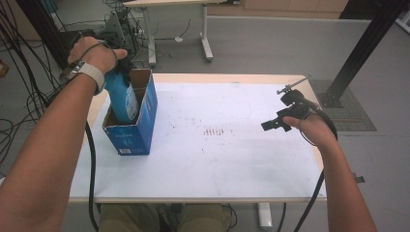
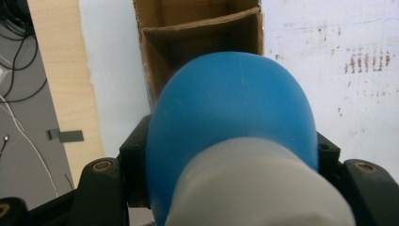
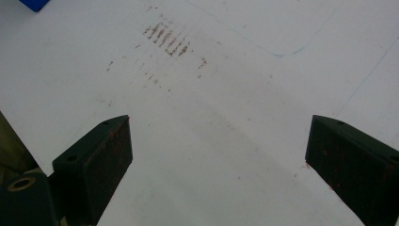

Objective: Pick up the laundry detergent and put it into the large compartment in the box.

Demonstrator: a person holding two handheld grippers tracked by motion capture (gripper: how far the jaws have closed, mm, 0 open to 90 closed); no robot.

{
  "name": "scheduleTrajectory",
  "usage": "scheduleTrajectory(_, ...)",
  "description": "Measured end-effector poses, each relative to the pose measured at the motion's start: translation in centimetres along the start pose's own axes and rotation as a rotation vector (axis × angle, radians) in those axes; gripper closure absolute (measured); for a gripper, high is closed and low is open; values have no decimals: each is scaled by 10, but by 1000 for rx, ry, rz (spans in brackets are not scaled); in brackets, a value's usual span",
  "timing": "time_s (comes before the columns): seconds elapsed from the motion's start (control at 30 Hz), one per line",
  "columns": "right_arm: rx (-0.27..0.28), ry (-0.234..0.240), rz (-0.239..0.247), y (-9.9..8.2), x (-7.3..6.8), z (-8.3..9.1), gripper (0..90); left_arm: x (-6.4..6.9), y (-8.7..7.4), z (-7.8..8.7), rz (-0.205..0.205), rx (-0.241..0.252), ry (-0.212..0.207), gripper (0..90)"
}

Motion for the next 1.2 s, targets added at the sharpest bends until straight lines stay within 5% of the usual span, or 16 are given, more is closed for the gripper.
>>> scheduleTrajectory(1.2, -22, 13, -18, -5, 5, -15, 76, -8, 5, -80, -40, -29, 21, 376)
Point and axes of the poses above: each handheld gripper's, and its own axes: z roughly backward along the jaws, y roughly out of its top, x roughly to its right, the point moved 7 cm from there along -z, roughly forward along the jaws, and after that the axes turned 7 degrees about -y, right-handed, at the moved point
